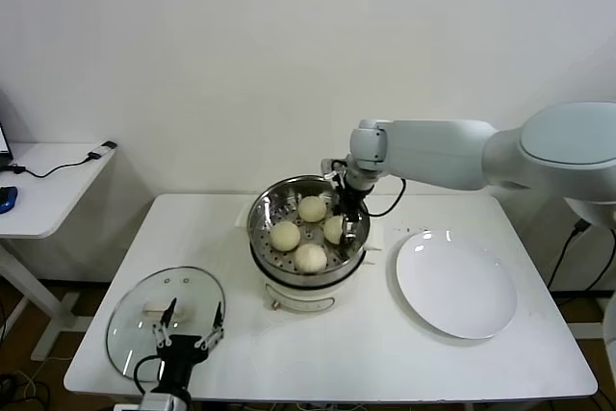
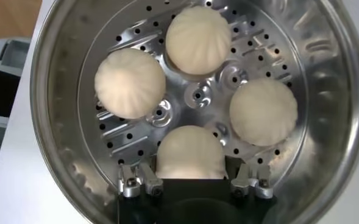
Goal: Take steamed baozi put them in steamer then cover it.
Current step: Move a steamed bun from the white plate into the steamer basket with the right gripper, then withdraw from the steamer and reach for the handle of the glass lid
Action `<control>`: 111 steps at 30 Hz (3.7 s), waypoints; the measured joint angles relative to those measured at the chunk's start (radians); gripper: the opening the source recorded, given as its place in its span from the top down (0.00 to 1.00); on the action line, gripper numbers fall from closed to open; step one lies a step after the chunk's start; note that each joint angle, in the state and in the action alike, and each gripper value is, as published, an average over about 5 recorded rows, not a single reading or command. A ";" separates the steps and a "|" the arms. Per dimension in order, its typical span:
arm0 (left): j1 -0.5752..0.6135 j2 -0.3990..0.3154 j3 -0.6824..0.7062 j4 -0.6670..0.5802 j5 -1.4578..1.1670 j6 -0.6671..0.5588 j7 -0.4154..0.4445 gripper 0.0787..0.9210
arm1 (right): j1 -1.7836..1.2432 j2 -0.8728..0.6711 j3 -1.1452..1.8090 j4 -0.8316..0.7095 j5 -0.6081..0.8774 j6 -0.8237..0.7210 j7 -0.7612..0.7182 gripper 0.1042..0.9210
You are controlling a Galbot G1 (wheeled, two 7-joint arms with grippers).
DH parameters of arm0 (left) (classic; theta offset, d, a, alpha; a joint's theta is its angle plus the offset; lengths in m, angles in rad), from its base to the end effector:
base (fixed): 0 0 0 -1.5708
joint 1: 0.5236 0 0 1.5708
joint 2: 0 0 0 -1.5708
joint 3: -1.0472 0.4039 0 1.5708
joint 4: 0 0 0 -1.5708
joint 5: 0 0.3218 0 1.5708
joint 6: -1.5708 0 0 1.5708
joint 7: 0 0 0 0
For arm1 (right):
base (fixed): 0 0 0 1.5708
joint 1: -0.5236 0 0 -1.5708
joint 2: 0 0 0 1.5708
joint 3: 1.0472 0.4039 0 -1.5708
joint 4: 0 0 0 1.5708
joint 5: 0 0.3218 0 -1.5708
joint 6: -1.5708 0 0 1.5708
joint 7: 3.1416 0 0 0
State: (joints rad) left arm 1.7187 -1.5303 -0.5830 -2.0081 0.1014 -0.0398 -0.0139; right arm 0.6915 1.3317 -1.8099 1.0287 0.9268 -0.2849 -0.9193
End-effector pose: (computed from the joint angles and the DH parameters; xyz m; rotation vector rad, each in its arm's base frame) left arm 0.0619 0.0281 -0.3898 0.0412 -2.9376 -0.2486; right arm 0.6243 0.0587 -0.0874 1.4145 -1.3025 1.2779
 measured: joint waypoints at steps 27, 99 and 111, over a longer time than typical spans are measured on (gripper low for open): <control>-0.007 0.009 -0.008 -0.021 0.029 0.003 -0.010 0.12 | 0.062 -0.262 0.149 0.136 0.094 0.214 0.148 0.12; -0.122 0.096 -0.202 0.225 1.402 -0.072 -0.066 0.12 | -1.980 -0.400 2.337 0.595 -0.320 0.466 0.730 0.12; -0.226 0.098 -0.199 0.370 1.431 -0.080 -0.197 0.12 | -2.009 -0.366 2.355 0.588 -0.360 0.477 0.729 0.12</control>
State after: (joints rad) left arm 1.4928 -1.4327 -0.7816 -1.6383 1.5323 -0.1196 -0.2108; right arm -1.3171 0.9653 0.5452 1.6163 0.5666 0.1919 -0.1902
